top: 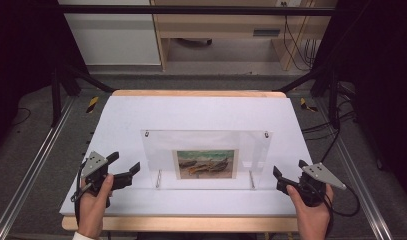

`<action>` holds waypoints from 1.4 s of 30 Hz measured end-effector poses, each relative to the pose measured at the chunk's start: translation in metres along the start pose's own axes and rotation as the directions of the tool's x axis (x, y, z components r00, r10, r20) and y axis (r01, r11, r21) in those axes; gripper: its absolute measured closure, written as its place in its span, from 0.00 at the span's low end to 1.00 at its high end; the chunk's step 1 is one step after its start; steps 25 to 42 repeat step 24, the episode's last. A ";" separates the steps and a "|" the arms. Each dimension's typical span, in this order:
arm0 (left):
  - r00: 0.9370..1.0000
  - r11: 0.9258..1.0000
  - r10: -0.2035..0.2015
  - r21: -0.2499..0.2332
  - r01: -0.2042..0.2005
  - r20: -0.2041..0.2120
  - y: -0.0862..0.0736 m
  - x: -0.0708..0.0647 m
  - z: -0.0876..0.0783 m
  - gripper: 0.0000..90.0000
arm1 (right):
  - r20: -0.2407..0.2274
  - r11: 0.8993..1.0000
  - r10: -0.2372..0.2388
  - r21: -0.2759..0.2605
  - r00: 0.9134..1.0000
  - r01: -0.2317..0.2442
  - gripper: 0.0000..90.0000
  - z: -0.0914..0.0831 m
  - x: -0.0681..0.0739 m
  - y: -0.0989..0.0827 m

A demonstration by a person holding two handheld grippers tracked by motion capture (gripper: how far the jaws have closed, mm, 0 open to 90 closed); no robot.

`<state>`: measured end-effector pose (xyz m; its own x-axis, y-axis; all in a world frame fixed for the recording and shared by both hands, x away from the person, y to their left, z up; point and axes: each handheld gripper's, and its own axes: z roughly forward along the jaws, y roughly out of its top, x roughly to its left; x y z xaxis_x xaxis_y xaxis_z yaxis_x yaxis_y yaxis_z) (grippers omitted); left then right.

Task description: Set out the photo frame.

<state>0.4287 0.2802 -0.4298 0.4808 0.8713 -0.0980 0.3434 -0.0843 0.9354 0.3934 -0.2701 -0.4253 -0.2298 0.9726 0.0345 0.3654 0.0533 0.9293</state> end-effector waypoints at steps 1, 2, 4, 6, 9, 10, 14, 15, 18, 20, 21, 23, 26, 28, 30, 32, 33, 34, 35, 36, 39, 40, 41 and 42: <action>1.000 1.000 0.000 0.001 0.000 -0.003 0.000 0.001 0.000 0.10 | 0.003 1.000 0.001 0.006 1.000 -0.001 0.13 0.000 -0.001 0.000; 1.000 1.000 -0.003 0.003 0.003 -0.006 0.000 0.003 0.000 0.10 | 0.003 1.000 -0.001 0.009 1.000 0.001 0.13 0.001 -0.001 0.000; 1.000 1.000 -0.004 0.007 0.004 -0.014 -0.001 0.006 -0.001 0.10 | 0.008 1.000 -0.001 0.014 1.000 0.001 0.13 0.003 -0.003 -0.001; 1.000 1.000 -0.006 0.008 0.006 -0.024 -0.001 0.009 -0.001 0.10 | 0.017 1.000 0.002 0.022 1.000 -0.002 0.13 0.005 -0.005 -0.002; 0.999 1.000 -0.005 0.015 0.005 -0.038 -0.003 0.014 0.000 0.10 | 0.032 0.999 0.006 0.032 0.999 -0.007 0.13 0.009 -0.009 -0.004; 0.999 1.000 -0.005 0.021 0.006 -0.044 -0.004 0.016 0.000 0.10 | 0.035 0.999 0.000 0.037 0.999 -0.002 0.13 0.010 -0.010 -0.005; 0.997 0.998 0.011 0.058 -0.006 -0.080 -0.009 0.025 0.003 0.10 | 0.032 0.996 0.000 0.086 0.999 -0.003 0.12 0.020 -0.016 -0.009; 0.996 0.997 0.021 0.073 -0.014 -0.092 -0.011 0.028 0.005 0.10 | 0.031 0.995 0.000 0.098 1.000 -0.003 0.11 0.023 -0.017 -0.010; 0.992 0.993 0.027 0.114 -0.013 -0.125 -0.018 0.037 0.010 0.10 | 0.029 0.989 -0.007 0.149 1.000 0.003 0.12 0.033 -0.020 -0.014; 0.989 0.990 0.039 0.141 -0.018 -0.145 -0.022 0.040 0.013 0.10 | 0.034 0.984 -0.010 0.179 0.999 0.004 0.13 0.036 -0.022 -0.017; 0.987 0.989 0.041 0.144 -0.018 -0.153 -0.023 0.042 0.014 0.10 | 0.037 0.984 -0.010 0.181 0.999 0.003 0.13 0.037 -0.022 -0.017; 0.986 0.989 0.050 0.146 -0.026 -0.161 -0.024 0.044 0.013 0.10 | 0.041 0.983 -0.010 0.182 0.999 0.002 0.13 0.036 -0.022 -0.017; 0.984 0.989 0.060 0.144 -0.035 -0.167 -0.024 0.044 0.013 0.10 | 0.043 0.984 -0.009 0.180 0.999 0.001 0.14 0.035 -0.022 -0.017; 0.984 0.989 0.060 0.144 -0.035 -0.167 -0.024 0.044 0.013 0.10 | 0.043 0.984 -0.009 0.180 0.999 0.001 0.14 0.035 -0.022 -0.017; 0.984 0.989 0.060 0.144 -0.035 -0.167 -0.024 0.044 0.013 0.10 | 0.043 0.984 -0.009 0.180 0.999 0.001 0.14 0.035 -0.022 -0.017; 0.984 0.989 0.060 0.144 -0.035 -0.167 -0.024 0.044 0.013 0.10 | 0.043 0.984 -0.009 0.180 0.999 0.001 0.14 0.035 -0.022 -0.017; 0.984 0.989 0.060 0.144 -0.035 -0.167 -0.024 0.044 0.013 0.10 | 0.043 0.984 -0.009 0.180 0.999 0.001 0.14 0.035 -0.022 -0.017; 0.984 0.989 0.060 0.144 -0.035 -0.167 -0.024 0.044 0.013 0.10 | 0.043 0.984 -0.009 0.180 0.999 0.001 0.14 0.035 -0.022 -0.017; 0.984 0.989 0.060 0.144 -0.035 -0.167 -0.024 0.044 0.013 0.10 | 0.043 0.984 -0.009 0.180 0.999 0.001 0.14 0.035 -0.022 -0.017; 0.984 0.989 0.060 0.144 -0.035 -0.167 -0.024 0.044 0.013 0.10 | 0.043 0.984 -0.009 0.180 0.999 0.001 0.14 0.035 -0.022 -0.017; 0.984 0.989 0.060 0.144 -0.035 -0.167 -0.024 0.044 0.013 0.10 | 0.043 0.984 -0.009 0.180 0.999 0.001 0.14 0.035 -0.022 -0.017; 0.984 0.989 0.060 0.144 -0.035 -0.167 -0.024 0.044 0.013 0.10 | 0.043 0.984 -0.009 0.180 0.999 0.001 0.14 0.035 -0.022 -0.017; 0.984 0.989 0.060 0.144 -0.035 -0.167 -0.024 0.044 0.013 0.10 | 0.043 0.984 -0.009 0.180 0.999 0.001 0.14 0.035 -0.022 -0.017; 0.984 0.989 0.060 0.144 -0.035 -0.167 -0.024 0.044 0.013 0.10 | 0.043 0.984 -0.009 0.180 0.999 0.001 0.14 0.035 -0.022 -0.017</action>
